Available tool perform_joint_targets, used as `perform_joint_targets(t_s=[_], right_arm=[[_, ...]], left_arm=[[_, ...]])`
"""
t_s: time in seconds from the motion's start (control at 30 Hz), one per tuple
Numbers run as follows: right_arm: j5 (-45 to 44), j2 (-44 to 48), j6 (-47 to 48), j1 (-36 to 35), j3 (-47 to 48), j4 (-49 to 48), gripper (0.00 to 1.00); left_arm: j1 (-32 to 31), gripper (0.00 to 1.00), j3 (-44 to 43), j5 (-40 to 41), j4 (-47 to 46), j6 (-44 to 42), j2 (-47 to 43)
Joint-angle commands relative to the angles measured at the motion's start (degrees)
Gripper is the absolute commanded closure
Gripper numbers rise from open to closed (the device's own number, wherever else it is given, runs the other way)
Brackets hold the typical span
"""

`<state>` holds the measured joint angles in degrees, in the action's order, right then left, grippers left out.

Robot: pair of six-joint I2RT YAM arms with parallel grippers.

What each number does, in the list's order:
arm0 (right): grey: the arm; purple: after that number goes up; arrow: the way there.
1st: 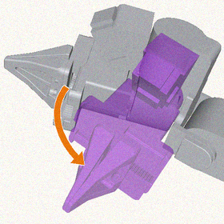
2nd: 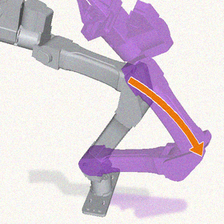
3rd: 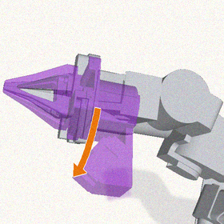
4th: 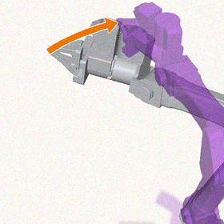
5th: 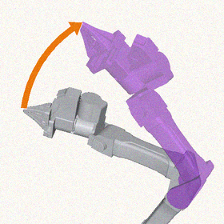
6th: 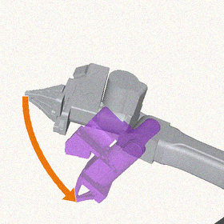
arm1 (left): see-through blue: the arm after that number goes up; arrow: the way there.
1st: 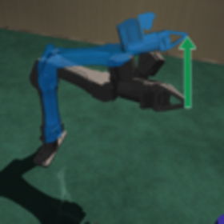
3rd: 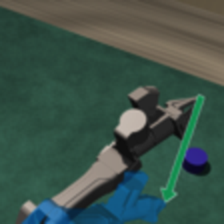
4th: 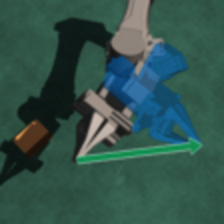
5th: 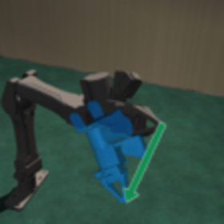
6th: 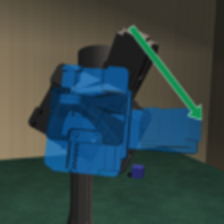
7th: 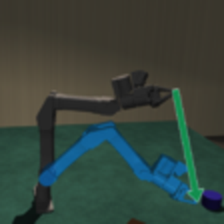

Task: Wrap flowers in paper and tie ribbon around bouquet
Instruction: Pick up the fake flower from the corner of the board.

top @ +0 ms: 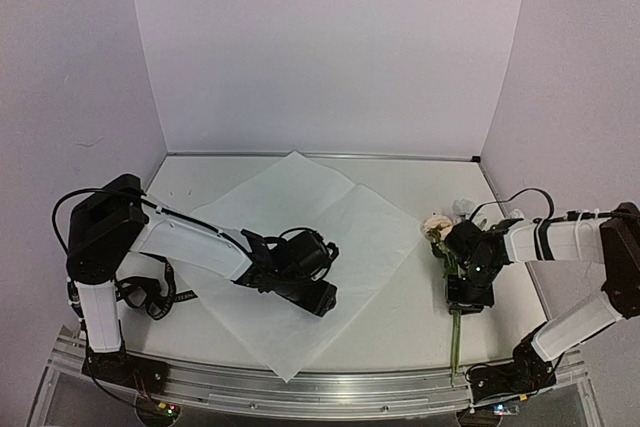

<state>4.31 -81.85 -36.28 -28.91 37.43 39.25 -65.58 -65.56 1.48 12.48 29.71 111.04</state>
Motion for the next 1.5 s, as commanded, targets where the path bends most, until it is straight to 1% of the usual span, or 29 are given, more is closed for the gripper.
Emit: perform_joint_targets(t_s=[0.0, 0.07, 0.1, 0.27, 0.43, 0.53, 0.63, 0.7, 0.77, 0.9, 1.13, 1.3, 1.47], right_arm=[[-0.91, 0.64, -0.32, 0.23, -0.03, 1.43, 0.91], [-0.80, 1.23, -0.39, 0.20, 0.78, 2.78, 0.99], [-0.81, 1.63, -0.46, 0.21, 1.25, 3.72, 1.00], [-2.30, 5.33, -0.78, 0.24, 3.71, 8.89, 1.00], [-3.81, 9.80, -0.41, 0.20, 7.59, 16.18, 1.00], [-4.30, 12.51, -0.04, 0.24, 9.43, 19.40, 1.00], [-4.31, 14.86, 0.40, 0.19, 10.71, 21.01, 1.00], [-4.31, 15.90, 0.88, 0.24, 12.04, 22.18, 1.00], [-4.23, 16.81, 1.20, 0.24, 13.67, 24.28, 1.00], [-3.61, 19.61, 1.51, 0.24, 15.98, 27.00, 1.00], [-3.76, 23.80, 2.97, 0.24, 18.96, 31.40, 1.00], [-3.51, 26.84, 3.27, 0.20, 19.76, 33.18, 1.00], [-3.37, 29.55, 4.06, 0.22, 20.49, 35.30, 1.00]], left_arm=[[-0.04, 0.36, 0.98, -1.18, 6.08, -0.77, -1.00], [-0.03, 0.37, 0.86, -1.09, 6.12, -1.02, -1.22], [-0.07, 0.37, 0.78, -0.87, 6.20, -1.10, -1.40], [-0.05, 0.36, -0.99, 1.11, 6.74, -0.93, -3.12], [0.85, 0.33, -3.84, 5.90, 6.54, 1.18, -7.14], [3.16, 0.33, -4.62, 8.77, 5.86, 2.94, -8.75], [7.08, 0.32, -4.61, 9.00, 3.62, 3.46, -8.79], [9.38, 0.32, -5.74, 8.84, 2.41, 2.44, -7.25], [10.66, 0.33, -8.22, 10.27, 2.97, 0.88, -3.76], [10.94, 0.35, -15.87, 12.99, 5.99, -1.85, 3.88], [9.09, 0.36, -22.76, 15.44, 7.16, -0.43, 10.52], [7.30, 0.36, -27.60, 16.28, 9.77, 1.09, 15.16], [5.69, 0.37, -30.42, 16.08, 10.44, 1.96, 18.09]])
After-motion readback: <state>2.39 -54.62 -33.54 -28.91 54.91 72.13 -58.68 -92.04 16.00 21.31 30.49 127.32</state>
